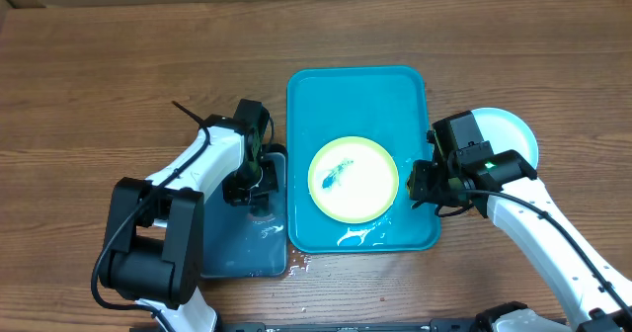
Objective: Clean dirty plates on tray and stack at the side
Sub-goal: 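Grasp the sponge in the basin with the left gripper and lift it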
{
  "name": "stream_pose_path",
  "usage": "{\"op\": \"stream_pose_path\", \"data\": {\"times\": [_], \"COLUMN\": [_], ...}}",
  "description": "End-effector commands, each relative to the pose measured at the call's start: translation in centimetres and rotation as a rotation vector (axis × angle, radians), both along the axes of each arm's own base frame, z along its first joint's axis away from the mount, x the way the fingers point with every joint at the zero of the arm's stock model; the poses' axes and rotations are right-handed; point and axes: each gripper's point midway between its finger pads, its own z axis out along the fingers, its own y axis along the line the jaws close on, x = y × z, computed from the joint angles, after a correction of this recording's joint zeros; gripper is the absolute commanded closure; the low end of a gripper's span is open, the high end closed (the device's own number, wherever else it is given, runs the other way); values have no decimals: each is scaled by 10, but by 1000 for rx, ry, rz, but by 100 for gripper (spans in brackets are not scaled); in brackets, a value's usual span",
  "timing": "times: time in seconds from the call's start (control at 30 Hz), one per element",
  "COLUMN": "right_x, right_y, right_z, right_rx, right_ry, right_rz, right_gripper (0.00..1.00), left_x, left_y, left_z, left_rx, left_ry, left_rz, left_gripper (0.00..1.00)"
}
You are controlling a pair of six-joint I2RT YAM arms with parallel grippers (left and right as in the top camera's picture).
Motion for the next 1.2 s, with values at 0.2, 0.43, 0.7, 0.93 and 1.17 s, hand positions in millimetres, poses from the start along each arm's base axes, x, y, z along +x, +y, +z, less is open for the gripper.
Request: {"op": "stream_pose_path", "data": {"times": [0.2,0.43,0.7,0.93,1.17], "right_x": [6,20,13,12,20], "right_y": [1,-11,2,14,17], "right_z": [9,9,-20,-32,-33], "right_rx": [15,31,67,114,133], "right_ry": [-24,-36,61,80,43], "right_rz": [-14,-130,22,120,115], "right_gripper": [60,53,50,51,51], "left_x": [-8,18,12,-4,-7], "left_y": [10,11,27,30,31], "left_z": [23,76,52,13,14], "left_rx": [7,-10,85,88,90], "left_ry": [85,-44,-46,-38,-24], "left_rz": [26,-16,15,32,31], "left_gripper": [96,96,96,96,96]}}
